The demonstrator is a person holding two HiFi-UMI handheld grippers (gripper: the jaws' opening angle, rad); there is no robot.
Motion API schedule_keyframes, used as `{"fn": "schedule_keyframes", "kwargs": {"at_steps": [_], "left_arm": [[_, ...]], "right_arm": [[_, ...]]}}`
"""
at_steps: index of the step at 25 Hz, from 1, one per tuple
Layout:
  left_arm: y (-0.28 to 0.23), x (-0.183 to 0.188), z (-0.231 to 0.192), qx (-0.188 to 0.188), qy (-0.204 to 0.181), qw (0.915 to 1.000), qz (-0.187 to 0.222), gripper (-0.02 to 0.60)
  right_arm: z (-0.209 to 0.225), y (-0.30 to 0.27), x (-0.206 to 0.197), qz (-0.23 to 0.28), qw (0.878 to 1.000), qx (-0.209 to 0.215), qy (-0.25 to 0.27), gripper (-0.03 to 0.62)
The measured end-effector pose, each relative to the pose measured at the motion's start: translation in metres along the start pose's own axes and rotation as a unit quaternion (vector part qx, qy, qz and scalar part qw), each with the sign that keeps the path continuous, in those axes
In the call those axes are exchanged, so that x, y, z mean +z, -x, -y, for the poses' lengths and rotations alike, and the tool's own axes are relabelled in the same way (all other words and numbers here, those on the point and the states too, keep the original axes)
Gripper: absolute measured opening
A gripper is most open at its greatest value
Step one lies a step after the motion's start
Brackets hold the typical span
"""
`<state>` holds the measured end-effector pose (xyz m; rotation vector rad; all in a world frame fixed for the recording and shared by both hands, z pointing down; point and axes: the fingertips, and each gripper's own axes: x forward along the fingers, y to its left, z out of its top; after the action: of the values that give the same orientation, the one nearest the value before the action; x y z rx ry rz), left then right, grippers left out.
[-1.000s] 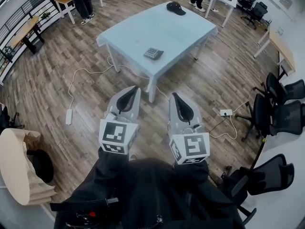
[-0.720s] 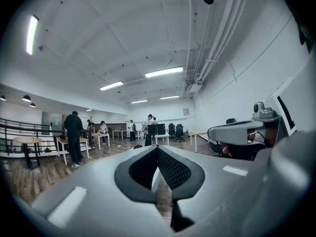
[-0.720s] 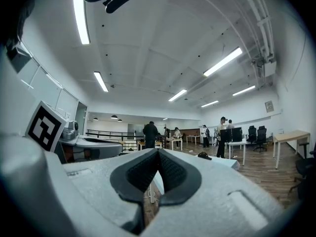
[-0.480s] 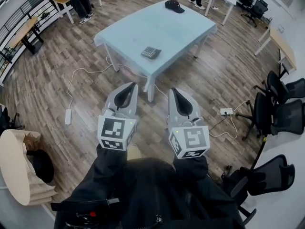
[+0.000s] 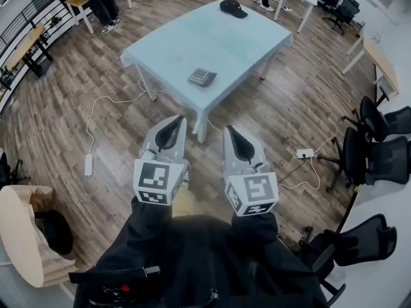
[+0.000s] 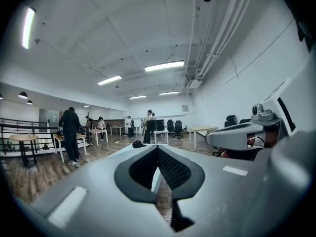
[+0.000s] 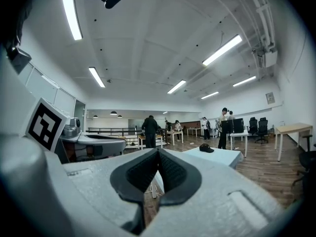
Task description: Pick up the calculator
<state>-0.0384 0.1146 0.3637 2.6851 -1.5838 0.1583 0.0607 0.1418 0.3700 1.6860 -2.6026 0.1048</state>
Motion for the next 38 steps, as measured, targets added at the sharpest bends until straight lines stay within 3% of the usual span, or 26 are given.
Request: {"fn": "schedule_keyframes", "kwargs": {"at_steps": [13,22,30,38], "left_arm": [[-0.141,-0.005,-0.100,-0.033,-0.001,0.9994,-0.012,-0.002],[-0.224,-0.010,-0.149,-0.065,0.019,0.9973,-0.029,-0.002],[-0.264,-0.031,-0.168,-0.076,0.035,0.9948,-0.058,-0.002],[-0.291,-0.062,-0.168,-0.057,0.056,0.9924,-0.094,-0.002]], "right_arm": [[0.056,-0.160,0.001,-0.028,0.999,-0.034,-0.013,0.002],[0.087,-0.241,0.002,-0.051,0.997,-0.064,-0.006,0.002],[0.102,-0.280,-0.011,-0.082,0.994,-0.072,-0.005,0.002],[0.122,-0.301,-0.040,-0.109,0.993,-0.046,-0.020,0.002]]}}
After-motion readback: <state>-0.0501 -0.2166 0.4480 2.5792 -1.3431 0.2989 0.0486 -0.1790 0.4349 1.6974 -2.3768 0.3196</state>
